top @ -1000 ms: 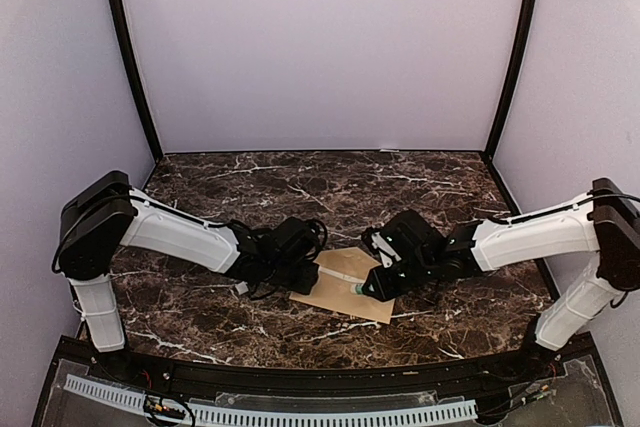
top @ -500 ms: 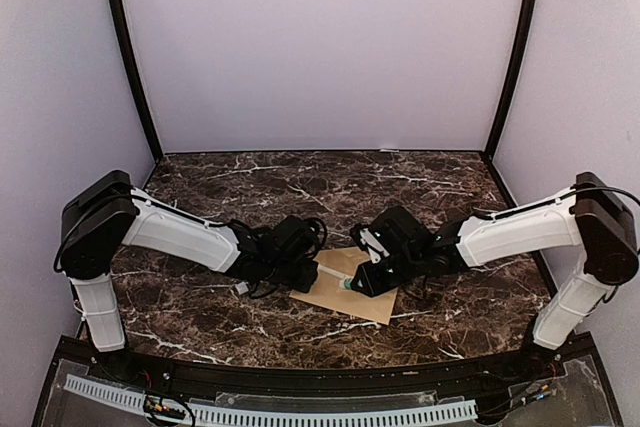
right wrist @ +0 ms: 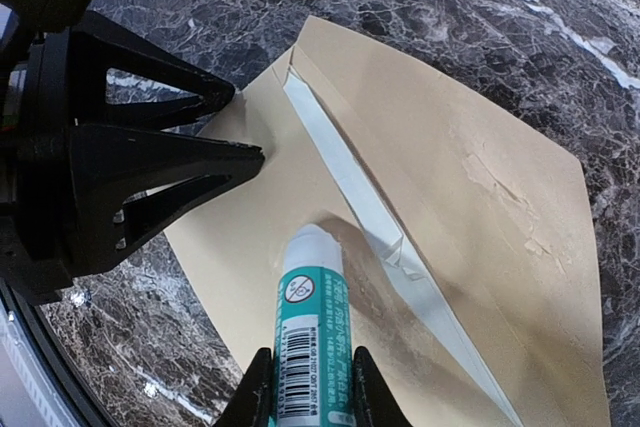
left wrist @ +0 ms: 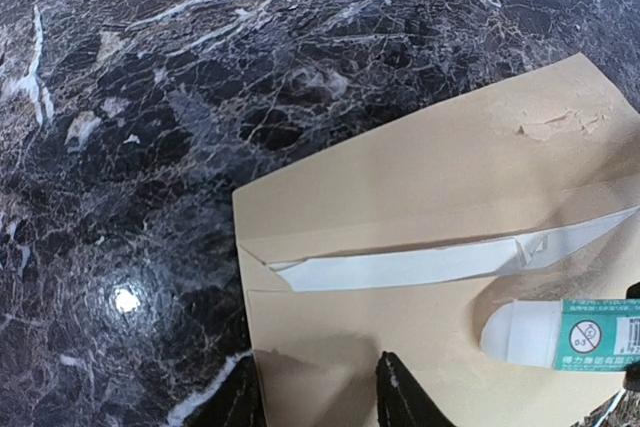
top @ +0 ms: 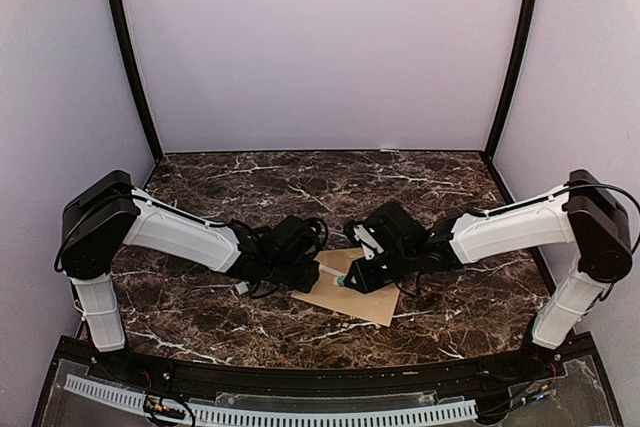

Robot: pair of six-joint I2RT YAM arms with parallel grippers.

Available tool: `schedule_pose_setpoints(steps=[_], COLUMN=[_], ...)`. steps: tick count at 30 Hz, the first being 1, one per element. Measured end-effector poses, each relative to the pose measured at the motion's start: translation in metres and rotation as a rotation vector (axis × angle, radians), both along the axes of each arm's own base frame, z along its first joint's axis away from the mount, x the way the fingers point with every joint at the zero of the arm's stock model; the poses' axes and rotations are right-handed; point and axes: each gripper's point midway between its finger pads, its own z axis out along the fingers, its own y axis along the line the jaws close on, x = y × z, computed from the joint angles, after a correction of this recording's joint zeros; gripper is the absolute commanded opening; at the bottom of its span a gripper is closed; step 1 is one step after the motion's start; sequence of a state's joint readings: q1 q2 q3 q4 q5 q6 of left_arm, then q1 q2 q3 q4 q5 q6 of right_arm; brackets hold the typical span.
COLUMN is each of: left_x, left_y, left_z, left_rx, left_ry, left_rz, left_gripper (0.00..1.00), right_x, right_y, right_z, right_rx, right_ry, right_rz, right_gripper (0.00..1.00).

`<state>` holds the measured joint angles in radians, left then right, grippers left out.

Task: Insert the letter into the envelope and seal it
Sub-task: Paint the envelope at the center of the board.

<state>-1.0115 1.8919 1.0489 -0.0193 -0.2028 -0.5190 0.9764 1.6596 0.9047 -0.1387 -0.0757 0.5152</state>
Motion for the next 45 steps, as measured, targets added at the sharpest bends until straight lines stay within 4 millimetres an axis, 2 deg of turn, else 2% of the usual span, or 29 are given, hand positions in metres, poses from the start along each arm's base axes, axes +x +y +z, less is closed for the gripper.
schedule_pose_setpoints(steps=[3,9,11,17,20,45], left_x=[0.0,0.0,0.0,0.0,0.0,-0.001], left_y=[-0.001,-0.001,-0.001,-0.001,-0.001,-0.002], left_z=[0.0,0.0,0.0,0.0,0.0,0.0], left_rx=[-0.005,-0.005,-0.005,-0.005,-0.005,-0.005], left_ry=[0.002,0.002,0.002,0.002,0.002,0.002], left_rz=[-0.003,-0.003,-0.003,-0.003,-0.003,-0.007], left_gripper=[0.39,0.39,0.39,0.38,0.39,0.36], right_x=[-0.002,-0.003,-0.004,-0.014,-0.015,-0.008], right_y=[-0.002,-0.011,-0.016,-0.036,-0.04,-0.041], right_z=[0.011,0.057,0.06,0.031,0.021,-0.005], right_rx=[0.012,0.093,0.099,0.02,-0.009,-0.043], right_ry=[-0.006,-0.072,-0.082,-0.041,-0.025,0.006], right_rz=[-0.001,-0.02,-0.03,-0.048,-0.053,-0.065], right_gripper=[0.0,0.0,0.0,0.0,0.0,0.0])
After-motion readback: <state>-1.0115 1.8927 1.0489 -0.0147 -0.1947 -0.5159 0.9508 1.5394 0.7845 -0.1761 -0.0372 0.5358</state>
